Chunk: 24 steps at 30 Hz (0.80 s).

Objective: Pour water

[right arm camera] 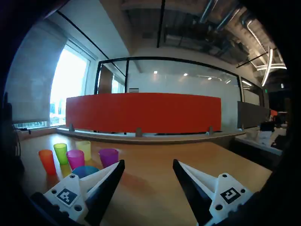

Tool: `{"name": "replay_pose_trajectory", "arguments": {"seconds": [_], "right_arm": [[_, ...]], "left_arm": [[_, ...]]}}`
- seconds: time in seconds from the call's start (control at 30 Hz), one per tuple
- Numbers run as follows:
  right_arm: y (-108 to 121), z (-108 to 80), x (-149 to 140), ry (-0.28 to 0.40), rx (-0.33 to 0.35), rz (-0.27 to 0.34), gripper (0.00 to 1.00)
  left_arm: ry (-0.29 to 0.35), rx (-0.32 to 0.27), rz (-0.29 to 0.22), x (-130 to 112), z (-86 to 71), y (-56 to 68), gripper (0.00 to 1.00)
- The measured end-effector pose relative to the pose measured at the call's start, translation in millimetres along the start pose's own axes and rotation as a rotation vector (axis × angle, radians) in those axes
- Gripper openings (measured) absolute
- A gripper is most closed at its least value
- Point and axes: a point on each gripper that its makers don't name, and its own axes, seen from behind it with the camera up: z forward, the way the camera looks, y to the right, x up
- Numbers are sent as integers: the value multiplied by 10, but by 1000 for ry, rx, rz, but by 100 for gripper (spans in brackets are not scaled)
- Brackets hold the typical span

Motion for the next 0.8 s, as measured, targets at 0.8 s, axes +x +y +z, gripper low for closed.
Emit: {"name": "replay_pose_trajectory", "arguments": {"seconds": [0.8], "right_arm": [[4,14,1736,-16,-16,16,99]], "left_arm": [[-14,-35,3,1816,24,146,90]]}}
